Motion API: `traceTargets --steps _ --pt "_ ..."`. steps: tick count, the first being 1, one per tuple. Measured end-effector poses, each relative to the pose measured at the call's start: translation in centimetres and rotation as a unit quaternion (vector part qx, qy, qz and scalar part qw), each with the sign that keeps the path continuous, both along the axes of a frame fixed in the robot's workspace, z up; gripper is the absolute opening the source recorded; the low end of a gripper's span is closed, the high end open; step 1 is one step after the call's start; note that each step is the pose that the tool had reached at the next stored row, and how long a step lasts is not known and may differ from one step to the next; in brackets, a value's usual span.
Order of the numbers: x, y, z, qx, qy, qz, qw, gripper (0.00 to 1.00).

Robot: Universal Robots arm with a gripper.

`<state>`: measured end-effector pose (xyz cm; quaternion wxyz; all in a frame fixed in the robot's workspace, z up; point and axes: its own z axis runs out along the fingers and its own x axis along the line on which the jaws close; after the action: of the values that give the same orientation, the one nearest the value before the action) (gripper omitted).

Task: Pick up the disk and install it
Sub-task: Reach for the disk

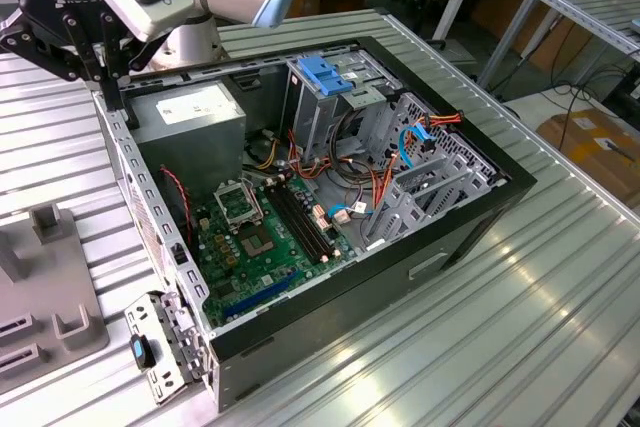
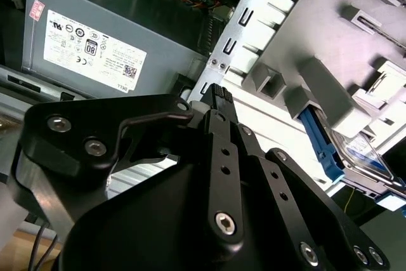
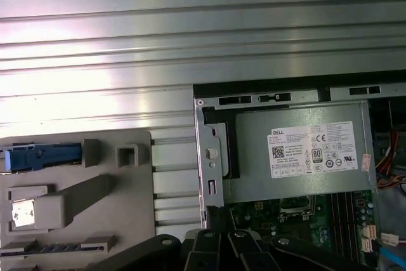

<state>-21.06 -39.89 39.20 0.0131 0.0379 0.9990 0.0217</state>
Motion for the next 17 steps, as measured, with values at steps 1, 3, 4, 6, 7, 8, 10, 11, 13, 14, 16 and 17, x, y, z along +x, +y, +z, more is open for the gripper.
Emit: traceTargets --steps 1,3,4,6,7,8,10,11,13,14,16,17 --pt "-0.07 0.00 0.00 0.0000 0.0000 0.000 1.00000 0.11" --pt "-0.28 0.00 0.00 0.0000 0.0000 0.000 1.00000 0.11" --pt "-0.46 0.00 -0.01 0.0000 0.0000 0.000 1.00000 0.11" --pt "-0.89 0.00 -0.02 0.0000 0.0000 0.000 1.00000 0.11" --pt "-1.10 0.00 -0.02 0.0000 0.0000 0.000 1.00000 0.11" --pt "-1.35 0.00 -0.03 0.0000 0.0000 0.000 1.00000 0.11" --pt "-1.73 0.00 -0.03 0.0000 0.0000 0.000 1.00000 0.11" --pt "-2.06 0.00 -0.04 0.0000 0.0000 0.000 1.00000 0.11" --pt "-2.59 0.00 -0.06 0.0000 0.0000 0.000 1.00000 0.11" --pt "-2.78 0.00 -0.07 0.0000 0.0000 0.000 1.00000 0.11" --pt "-3.04 0.00 -0.08 0.0000 0.0000 0.000 1.00000 0.11" --pt "-3.17 0.00 -0.08 0.0000 0.0000 0.000 1.00000 0.11"
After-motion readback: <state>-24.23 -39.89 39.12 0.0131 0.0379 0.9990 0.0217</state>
